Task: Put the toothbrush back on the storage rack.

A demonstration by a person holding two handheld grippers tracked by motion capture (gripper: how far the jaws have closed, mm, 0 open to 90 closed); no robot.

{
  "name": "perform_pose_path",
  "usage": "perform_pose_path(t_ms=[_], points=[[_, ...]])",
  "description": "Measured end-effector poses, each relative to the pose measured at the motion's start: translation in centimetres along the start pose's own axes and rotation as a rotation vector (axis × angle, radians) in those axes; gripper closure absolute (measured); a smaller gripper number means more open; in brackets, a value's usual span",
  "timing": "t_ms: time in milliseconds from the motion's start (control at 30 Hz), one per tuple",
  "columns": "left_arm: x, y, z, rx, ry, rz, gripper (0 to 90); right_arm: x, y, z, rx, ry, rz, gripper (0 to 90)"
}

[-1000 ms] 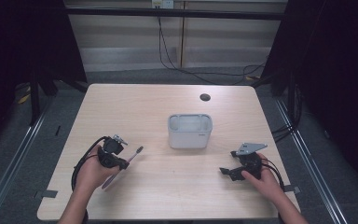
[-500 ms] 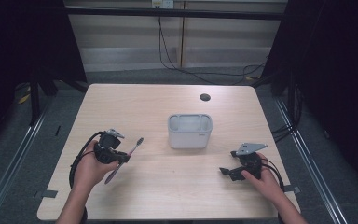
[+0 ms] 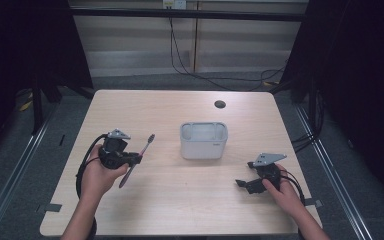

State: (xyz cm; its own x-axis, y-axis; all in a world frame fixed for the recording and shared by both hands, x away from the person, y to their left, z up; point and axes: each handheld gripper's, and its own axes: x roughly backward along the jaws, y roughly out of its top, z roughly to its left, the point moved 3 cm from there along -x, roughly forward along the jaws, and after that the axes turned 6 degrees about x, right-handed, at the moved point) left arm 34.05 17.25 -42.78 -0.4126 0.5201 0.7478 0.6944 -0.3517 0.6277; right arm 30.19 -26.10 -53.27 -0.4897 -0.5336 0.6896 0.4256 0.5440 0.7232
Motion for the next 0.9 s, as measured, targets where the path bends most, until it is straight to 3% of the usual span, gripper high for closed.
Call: perform_pose_path(t_ms=[900], points=[[0.4, 2.6, -0.9, 0.024, -0.001, -0.208, 79.3, 0.0, 0.0, 0.0, 0.002, -0.001, -0.001, 13.6]])
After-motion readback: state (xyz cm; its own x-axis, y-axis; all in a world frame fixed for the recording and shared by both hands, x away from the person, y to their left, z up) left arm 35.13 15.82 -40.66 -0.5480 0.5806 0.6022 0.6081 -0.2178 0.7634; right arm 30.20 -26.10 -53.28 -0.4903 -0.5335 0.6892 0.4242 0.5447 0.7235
